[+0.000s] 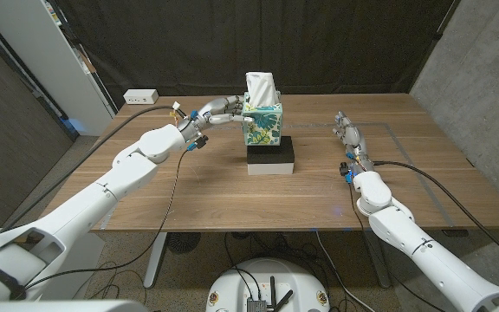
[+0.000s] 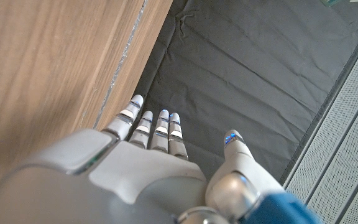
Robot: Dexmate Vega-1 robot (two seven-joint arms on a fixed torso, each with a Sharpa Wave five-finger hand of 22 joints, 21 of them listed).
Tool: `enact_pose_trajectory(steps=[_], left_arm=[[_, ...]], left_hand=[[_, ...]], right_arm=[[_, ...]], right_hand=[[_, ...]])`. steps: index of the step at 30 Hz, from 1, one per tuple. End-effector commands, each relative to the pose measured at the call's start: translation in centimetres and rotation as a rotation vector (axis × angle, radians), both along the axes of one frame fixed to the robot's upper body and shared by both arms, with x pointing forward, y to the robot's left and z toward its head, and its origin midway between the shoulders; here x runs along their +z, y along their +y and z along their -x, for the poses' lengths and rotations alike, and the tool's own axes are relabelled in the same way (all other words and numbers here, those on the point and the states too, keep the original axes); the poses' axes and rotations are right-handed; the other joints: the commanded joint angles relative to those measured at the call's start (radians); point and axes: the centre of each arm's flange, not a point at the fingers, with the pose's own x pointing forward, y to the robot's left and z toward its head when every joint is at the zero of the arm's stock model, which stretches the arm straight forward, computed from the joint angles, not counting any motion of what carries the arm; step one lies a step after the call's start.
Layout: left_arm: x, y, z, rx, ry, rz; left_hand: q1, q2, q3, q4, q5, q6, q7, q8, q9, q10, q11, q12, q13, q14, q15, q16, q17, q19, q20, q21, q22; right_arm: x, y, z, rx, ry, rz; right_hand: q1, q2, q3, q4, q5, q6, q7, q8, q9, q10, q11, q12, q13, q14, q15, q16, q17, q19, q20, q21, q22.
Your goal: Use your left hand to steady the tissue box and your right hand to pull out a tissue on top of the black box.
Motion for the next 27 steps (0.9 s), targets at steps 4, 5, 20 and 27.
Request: enact_pose_trajectory(steps=[4, 5, 20, 27], left_arm=[[0.0, 0.1, -0.1, -0.002, 0.001, 0.0], [0.0, 0.1, -0.2, -0.003, 0.003, 0.0], [0.1, 0.0, -0.3, -0.01, 0.002, -0.003], [0.1, 0.0, -0.3, -0.012, 0.0, -0.005]], left_hand=[[0.0, 0.011, 0.009, -0.002, 0.002, 0.028, 0.035, 0.006, 0.002, 0.006, -0.007, -0.006, 0.005, -0.005, -0.025, -0.006, 0.002, -0.001, 0.001, -0.003, 0.003], [0.0, 0.011, 0.009, -0.002, 0.002, 0.028, 0.034, 0.006, 0.002, 0.007, -0.006, -0.006, 0.005, -0.005, -0.025, -0.006, 0.002, -0.001, 0.001, -0.003, 0.003], [-0.002, 0.012, 0.011, -0.002, 0.001, 0.028, 0.036, 0.008, 0.002, 0.008, -0.003, -0.009, 0.006, -0.006, -0.024, -0.006, 0.002, -0.001, 0.001, -0.003, 0.003], [-0.003, 0.013, 0.011, -0.002, 0.001, 0.027, 0.035, 0.008, 0.002, 0.007, -0.002, -0.011, 0.007, -0.005, -0.024, -0.006, 0.003, 0.0, 0.0, -0.003, 0.003]], right_arm=[[-0.8, -0.2, 1.5, -0.042, -0.003, -0.018], [-0.8, -0.3, 1.6, -0.043, -0.002, -0.022], [-1.8, -0.4, 2.9, -0.076, 0.001, -0.06], [-2.0, -0.5, 3.0, -0.082, 0.0, -0.061]], right_hand=[[0.015, 0.003, 0.001, -0.008, 0.007, 0.005, 0.003, 0.003, 0.002, 0.003, 0.005, -0.001, 0.002, 0.008, -0.001, -0.006, 0.0, 0.003, 0.006, 0.001, 0.003], [0.015, 0.003, 0.001, -0.009, 0.007, 0.005, 0.003, 0.003, 0.002, 0.003, 0.004, -0.001, 0.002, 0.008, 0.0, -0.006, 0.0, 0.003, 0.006, 0.001, 0.003], [0.015, 0.003, 0.002, -0.011, 0.007, 0.006, 0.003, 0.003, 0.002, 0.004, 0.004, 0.0, 0.002, 0.008, 0.0, -0.006, 0.0, 0.003, 0.006, 0.001, 0.003], [0.015, 0.003, 0.002, -0.011, 0.007, 0.006, 0.003, 0.003, 0.002, 0.005, 0.004, 0.0, 0.002, 0.007, -0.001, -0.007, 0.0, 0.003, 0.006, 0.0, 0.003]])
